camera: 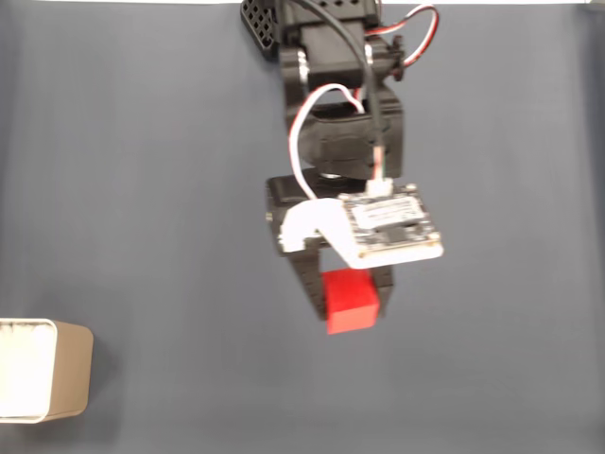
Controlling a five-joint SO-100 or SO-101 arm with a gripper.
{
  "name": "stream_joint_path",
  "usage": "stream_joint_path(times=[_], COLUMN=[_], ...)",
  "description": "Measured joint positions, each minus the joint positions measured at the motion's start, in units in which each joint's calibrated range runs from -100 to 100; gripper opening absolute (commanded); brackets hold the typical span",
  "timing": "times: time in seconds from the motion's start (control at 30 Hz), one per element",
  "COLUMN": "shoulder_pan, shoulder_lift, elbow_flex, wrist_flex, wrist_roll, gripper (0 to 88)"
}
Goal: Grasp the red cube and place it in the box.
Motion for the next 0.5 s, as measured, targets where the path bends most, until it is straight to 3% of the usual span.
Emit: stream_joint_path(times=[0.5], shoulder_pan=[9.3], shoulder_lift=[8.2], elbow_flex=[-11.0], wrist_flex=[1.0], wrist_roll=[-0.3], gripper=[7.5])
